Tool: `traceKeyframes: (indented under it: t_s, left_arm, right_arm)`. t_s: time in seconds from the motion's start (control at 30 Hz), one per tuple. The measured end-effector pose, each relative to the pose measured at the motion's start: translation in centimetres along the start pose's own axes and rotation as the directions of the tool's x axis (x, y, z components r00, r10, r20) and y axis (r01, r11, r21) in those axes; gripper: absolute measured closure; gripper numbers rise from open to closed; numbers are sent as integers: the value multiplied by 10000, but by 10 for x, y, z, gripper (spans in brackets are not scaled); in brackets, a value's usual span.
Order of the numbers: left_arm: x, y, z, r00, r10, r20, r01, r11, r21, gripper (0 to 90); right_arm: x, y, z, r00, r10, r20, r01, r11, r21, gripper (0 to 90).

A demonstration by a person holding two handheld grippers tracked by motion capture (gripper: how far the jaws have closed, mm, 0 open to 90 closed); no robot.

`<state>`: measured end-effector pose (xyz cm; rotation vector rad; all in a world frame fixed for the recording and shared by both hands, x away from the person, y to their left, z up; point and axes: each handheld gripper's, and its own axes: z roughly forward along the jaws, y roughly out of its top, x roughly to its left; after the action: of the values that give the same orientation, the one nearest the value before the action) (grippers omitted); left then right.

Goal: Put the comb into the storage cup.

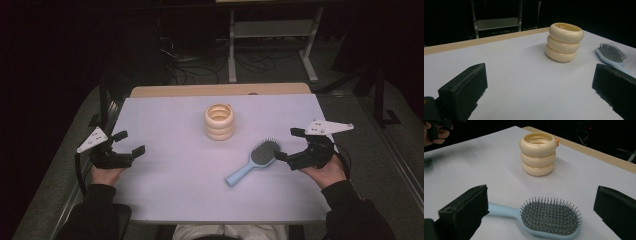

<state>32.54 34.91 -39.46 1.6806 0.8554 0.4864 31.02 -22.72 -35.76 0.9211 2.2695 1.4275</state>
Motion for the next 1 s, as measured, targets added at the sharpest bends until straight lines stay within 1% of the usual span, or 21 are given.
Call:
traceKeyframes:
  t_s: [0.1, 0.13, 0.2, 0.4, 0.47, 0.5, 0.53, 0.63, 0.83, 0.9, 0.93, 1.0]
  left_arm:
    - [0, 0, 0, 10000, 15, 2, -15, 10000, 11, 0]
    - [0, 0, 0, 10000, 15, 2, -15, 10000, 12, 0]
    - [0, 0, 0, 10000, 19, 2, -19, 10000, 17, 0]
    - [0, 0, 0, 10000, 28, 1, -28, 10000, 29, 0]
    - [0, 0, 0, 10000, 23, -5, -23, 10000, 23, 0]
    - [0, 0, 0, 10000, 23, -5, -23, 10000, 23, 0]
    - [0, 0, 0, 10000, 25, -5, -25, 10000, 26, 0]
    - [0, 0, 0, 10000, 42, 2, -42, 10000, 44, 0]
    - [0, 0, 0, 10000, 38, -4, -38, 10000, 35, 0]
    - [0, 0, 1, 10000, 43, 1, -43, 10000, 42, 0]
    - [0, 0, 1, 10000, 56, 5, -56, 10000, 47, 0]
    - [0, 0, 1, 10000, 70, -1, -70, 10000, 37, 0]
  right_arm:
    - [1, 3, 4, 9999, -9, -100, 10, 9999, 142, 0]
    - [2, 6, 8, 9998, -19, -188, 25, 9995, 323, 0]
    - [4, 9, 11, 9996, -60, -271, 72, 9990, 430, 0]
    - [8, 15, 18, 9988, -111, -479, 136, 9985, 538, 0]
    - [10, 17, 23, 9981, -153, -600, 196, 9973, 712, 0]
    - [10, 17, 23, 9981, -153, -600, 196, 9973, 712, 0]
    - [11, 17, 26, 9974, -156, -707, 216, 9961, 853, 25]
    - [11, 18, 30, 9966, -119, -813, 198, 9950, 976, 32]
    - [14, 20, 36, 9940, -63, -1092, 181, 9941, 1070, 65]
    - [16, 21, 40, 9918, -132, -1269, 275, 9934, 1110, 109]
    - [16, 21, 40, 9918, -132, -1269, 275, 9934, 1110, 109]
    - [18, 22, 43, 9913, -182, -1301, 337, 9924, 1185, 164]
